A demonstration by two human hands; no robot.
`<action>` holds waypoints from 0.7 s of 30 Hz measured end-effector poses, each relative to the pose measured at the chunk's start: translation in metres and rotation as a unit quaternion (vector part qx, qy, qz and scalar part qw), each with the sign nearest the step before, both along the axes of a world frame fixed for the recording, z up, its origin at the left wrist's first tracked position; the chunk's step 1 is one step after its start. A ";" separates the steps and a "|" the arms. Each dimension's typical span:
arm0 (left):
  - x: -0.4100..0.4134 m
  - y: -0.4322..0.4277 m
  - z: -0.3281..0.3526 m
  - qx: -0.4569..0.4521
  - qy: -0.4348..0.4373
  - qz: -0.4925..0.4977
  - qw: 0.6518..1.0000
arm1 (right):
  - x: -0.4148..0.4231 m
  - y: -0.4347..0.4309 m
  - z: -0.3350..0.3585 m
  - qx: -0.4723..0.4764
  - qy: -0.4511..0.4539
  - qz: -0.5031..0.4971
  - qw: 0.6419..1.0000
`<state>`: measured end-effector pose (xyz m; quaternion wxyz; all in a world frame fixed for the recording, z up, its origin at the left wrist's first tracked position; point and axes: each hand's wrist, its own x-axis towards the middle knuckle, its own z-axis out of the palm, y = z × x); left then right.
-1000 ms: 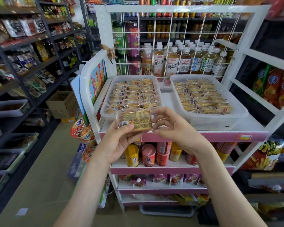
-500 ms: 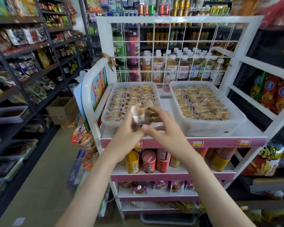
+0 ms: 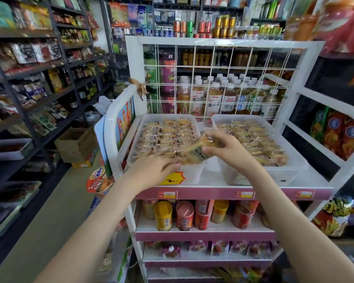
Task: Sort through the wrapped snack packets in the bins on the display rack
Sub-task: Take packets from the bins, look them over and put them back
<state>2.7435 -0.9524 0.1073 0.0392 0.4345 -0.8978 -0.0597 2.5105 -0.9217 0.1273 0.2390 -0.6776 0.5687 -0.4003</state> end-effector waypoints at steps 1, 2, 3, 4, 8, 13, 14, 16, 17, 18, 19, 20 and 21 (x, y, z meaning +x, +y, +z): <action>0.001 -0.002 0.000 0.006 -0.004 -0.001 1.000 | 0.000 -0.001 0.002 0.013 0.032 0.014 0.999; 0.000 -0.002 0.000 0.007 -0.005 -0.003 1.000 | 0.001 -0.003 0.004 0.024 0.067 0.018 0.997; 0.000 -0.001 0.001 0.006 -0.007 -0.002 1.000 | 0.002 -0.004 0.008 0.030 0.105 0.022 0.994; -0.001 -0.001 0.001 0.006 -0.012 -0.001 1.000 | 0.004 -0.005 0.013 0.034 0.143 0.026 0.989; 0.001 -0.005 0.001 0.024 -0.025 0.004 0.999 | 0.013 -0.012 0.029 0.075 0.264 0.065 0.959; 0.000 -0.009 -0.001 0.027 -0.020 0.007 0.999 | 0.032 -0.022 0.031 0.124 0.363 0.130 0.914; -0.001 -0.009 -0.001 0.024 -0.023 0.007 0.999 | 0.032 -0.023 0.028 0.141 0.366 0.133 0.910; -0.001 -0.008 -0.001 0.020 -0.030 0.010 0.999 | 0.030 -0.025 0.019 0.176 0.369 0.140 0.902; -0.001 -0.008 -0.001 0.017 -0.033 0.010 0.999 | 0.028 -0.027 0.013 0.182 0.373 0.144 0.898; 0.000 -0.007 0.000 0.013 -0.034 0.009 0.999 | 0.026 -0.029 0.008 0.182 0.374 0.145 0.898; 0.000 -0.007 0.000 0.011 -0.032 0.007 0.999 | 0.026 -0.030 0.004 0.181 0.366 0.139 0.902; 0.000 -0.007 0.000 0.010 -0.025 0.005 1.000 | 0.026 -0.030 0.001 0.177 0.347 0.129 0.912; 0.000 -0.007 0.000 0.008 -0.007 0.007 1.000 | 0.025 -0.032 -0.002 0.161 0.320 0.111 0.927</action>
